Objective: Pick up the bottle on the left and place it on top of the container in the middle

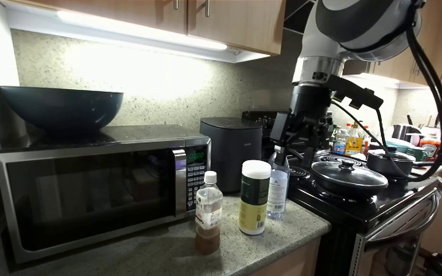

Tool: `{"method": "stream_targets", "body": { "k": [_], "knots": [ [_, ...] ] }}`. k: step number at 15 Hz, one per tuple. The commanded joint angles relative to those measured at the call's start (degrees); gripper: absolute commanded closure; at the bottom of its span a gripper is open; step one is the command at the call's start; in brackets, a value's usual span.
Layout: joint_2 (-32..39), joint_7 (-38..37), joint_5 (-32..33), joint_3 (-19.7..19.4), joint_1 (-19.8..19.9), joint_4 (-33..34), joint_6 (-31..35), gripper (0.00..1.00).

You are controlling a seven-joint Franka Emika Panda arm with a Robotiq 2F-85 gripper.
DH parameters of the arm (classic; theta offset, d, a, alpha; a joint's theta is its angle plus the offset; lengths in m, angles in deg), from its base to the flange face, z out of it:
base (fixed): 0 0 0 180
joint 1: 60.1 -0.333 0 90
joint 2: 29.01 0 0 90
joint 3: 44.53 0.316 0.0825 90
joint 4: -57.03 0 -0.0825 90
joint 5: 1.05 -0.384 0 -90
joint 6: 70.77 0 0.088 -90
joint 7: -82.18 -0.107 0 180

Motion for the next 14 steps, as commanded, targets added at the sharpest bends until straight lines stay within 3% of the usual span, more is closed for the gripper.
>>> {"method": "stream_targets", "body": {
  "k": [1,10,14],
  "knots": [
    [0.5,-1.7,1.4,1.6,-1.2,1.3,1.5,0.0],
    [7.6,-10.1,9.4,9.6,-5.6,8.4,2.9,0.0],
    [8.0,-8.8,9.7,9.6,-6.8,8.7,2.1,0.0]
  ]
}}
